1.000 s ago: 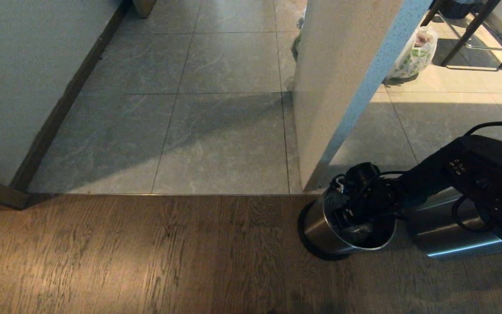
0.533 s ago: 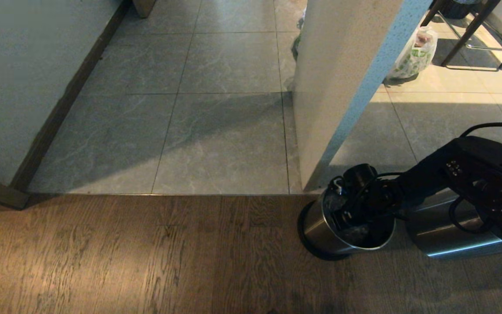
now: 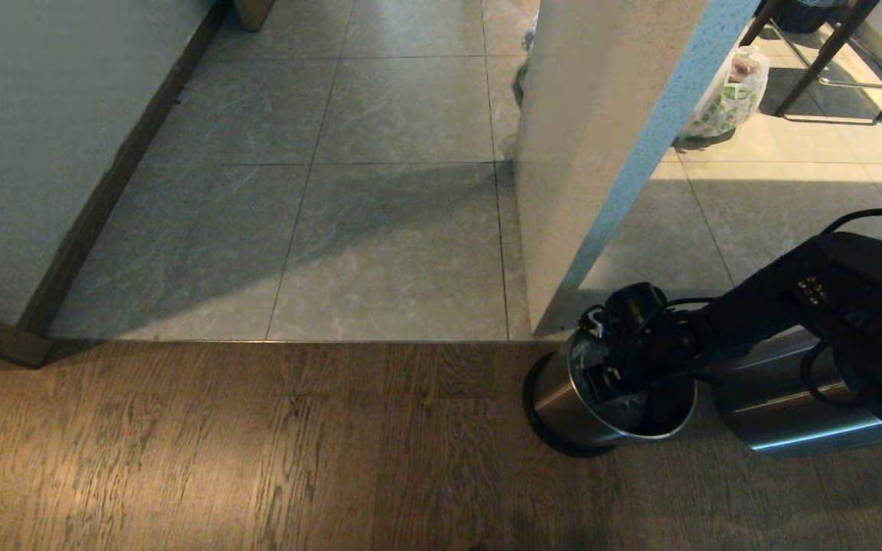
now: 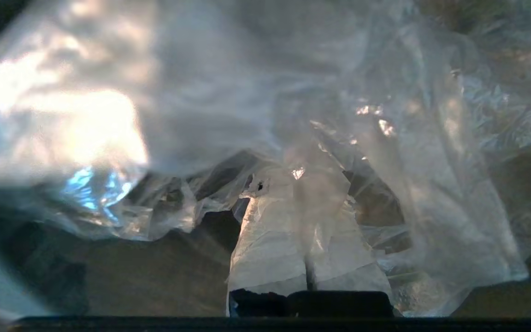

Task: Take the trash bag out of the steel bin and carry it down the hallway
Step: Pick up the trash bag

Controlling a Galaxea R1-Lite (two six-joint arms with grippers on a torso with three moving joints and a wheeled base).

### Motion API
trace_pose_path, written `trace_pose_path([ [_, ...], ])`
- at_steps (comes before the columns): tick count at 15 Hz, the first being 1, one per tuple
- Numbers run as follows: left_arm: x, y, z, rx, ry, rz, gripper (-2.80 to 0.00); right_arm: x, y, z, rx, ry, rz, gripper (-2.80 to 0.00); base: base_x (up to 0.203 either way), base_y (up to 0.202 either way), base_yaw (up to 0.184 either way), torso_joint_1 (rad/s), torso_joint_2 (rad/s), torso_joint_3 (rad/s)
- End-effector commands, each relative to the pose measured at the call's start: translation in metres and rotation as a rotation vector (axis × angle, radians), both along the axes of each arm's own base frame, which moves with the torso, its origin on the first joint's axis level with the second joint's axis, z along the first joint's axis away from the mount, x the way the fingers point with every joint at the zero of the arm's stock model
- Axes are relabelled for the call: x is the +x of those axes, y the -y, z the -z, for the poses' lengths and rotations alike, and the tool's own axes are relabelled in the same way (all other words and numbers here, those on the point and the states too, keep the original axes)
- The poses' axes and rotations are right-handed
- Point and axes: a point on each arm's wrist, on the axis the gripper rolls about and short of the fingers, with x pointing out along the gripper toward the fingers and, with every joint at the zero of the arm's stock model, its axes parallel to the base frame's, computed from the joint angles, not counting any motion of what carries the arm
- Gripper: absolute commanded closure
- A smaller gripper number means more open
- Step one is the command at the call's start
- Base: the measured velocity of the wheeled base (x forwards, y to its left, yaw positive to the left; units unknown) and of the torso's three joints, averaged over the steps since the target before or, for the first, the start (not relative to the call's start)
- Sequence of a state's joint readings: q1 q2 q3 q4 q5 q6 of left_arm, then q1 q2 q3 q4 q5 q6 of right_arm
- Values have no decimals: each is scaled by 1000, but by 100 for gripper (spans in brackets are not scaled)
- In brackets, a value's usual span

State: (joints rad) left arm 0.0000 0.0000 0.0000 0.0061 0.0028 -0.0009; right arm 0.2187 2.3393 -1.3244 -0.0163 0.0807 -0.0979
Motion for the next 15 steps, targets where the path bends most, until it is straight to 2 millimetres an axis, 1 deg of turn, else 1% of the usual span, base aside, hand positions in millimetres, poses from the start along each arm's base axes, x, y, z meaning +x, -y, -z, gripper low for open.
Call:
trace_pose_path([
  [1,0,0,0,-1,0,0,0,-10,2,-31,15,49,2,0,0,0,0,0,0,0],
  [3,0,0,0,-1,0,0,0,-26,6,-55,22,76,3,0,0,0,0,0,0,0],
  [7,0,0,0,-1,0,0,0,-59,17,-91,30,125,10,0,0,0,0,0,0,0],
  [10,0,0,0,-1,0,0,0,-84,23,-121,43,193,15,0,0,0,0,0,0,0],
  [15,0,0,0,0,1,0,0,-126,39,-183,75,361,40,0,0,0,0,0,0,0],
])
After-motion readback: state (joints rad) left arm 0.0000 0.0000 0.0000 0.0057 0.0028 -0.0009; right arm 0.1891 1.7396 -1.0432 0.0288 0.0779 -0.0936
